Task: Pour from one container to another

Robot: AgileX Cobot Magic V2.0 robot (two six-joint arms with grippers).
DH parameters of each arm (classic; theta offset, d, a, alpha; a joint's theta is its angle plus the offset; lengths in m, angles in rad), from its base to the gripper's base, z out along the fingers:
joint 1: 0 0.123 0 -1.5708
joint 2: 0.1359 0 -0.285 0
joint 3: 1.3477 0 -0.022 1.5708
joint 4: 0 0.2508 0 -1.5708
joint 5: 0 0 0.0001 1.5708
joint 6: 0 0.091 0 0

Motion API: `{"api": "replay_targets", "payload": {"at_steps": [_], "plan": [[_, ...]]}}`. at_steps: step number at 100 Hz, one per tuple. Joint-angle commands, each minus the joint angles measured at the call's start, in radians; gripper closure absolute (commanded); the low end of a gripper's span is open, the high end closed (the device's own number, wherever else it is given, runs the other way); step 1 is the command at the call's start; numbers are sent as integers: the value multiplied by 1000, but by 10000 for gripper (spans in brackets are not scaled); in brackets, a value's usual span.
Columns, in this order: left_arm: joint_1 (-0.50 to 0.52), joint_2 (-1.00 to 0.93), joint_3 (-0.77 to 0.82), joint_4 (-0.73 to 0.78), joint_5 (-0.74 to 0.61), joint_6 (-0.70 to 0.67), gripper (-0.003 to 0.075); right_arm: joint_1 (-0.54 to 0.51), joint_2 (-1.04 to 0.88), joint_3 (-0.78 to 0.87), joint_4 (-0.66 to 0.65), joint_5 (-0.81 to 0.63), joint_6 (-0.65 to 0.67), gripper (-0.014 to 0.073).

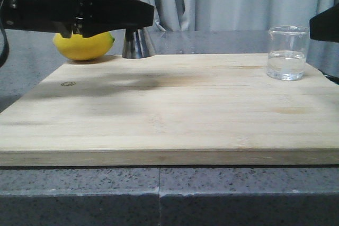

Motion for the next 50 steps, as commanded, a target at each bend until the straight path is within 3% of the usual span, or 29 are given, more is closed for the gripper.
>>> {"api": "replay_targets", "payload": {"at_steps": [1, 24, 50], "plan": [[-24, -47, -41, -40, -202, -11, 722, 9, 10, -24, -8, -100, 6, -62], [-28, -47, -50, -46, -196, -27, 722, 36, 74, 9, -8, -219, 21, -62], [-28, -47, -50, -39, -196, -34, 722, 38, 192, 60, -16, -463, 21, -62]]}}
